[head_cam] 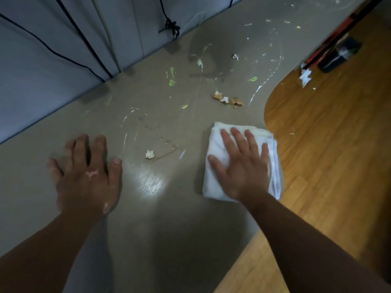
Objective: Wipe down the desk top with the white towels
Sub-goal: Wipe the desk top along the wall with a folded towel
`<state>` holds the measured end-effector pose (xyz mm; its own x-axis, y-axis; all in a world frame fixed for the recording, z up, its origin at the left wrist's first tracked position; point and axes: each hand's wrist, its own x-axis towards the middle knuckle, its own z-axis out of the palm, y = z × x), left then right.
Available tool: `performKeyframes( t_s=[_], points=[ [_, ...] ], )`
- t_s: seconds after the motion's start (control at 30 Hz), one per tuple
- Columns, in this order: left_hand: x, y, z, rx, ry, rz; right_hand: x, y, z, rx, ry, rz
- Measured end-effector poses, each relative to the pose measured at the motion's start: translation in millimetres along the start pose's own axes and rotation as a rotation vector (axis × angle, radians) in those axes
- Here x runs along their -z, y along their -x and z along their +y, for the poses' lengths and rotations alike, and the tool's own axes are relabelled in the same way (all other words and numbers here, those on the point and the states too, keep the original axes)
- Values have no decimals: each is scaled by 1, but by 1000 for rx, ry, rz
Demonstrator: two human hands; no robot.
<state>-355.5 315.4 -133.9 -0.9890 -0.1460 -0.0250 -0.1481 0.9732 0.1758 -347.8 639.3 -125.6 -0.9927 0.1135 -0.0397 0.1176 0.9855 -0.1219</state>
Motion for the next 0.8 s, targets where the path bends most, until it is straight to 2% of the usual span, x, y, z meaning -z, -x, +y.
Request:
performKeyframes(
  t_s=[0.23, 0.47, 0.63, 0.8],
  points=[
    [0, -5, -2, 22, -35, -54, 4, -65, 46, -150, -54, 34],
    [1, -8, -1, 50, -39, -98, 4, -15, 23, -204, 28, 20],
    [2, -6, 0, 59, -32, -106, 2, 61, -22, -107, 34, -34],
    [2, -7, -3, 44, -32, -114, -6, 120, -73, 160, 12, -51]
  ],
)
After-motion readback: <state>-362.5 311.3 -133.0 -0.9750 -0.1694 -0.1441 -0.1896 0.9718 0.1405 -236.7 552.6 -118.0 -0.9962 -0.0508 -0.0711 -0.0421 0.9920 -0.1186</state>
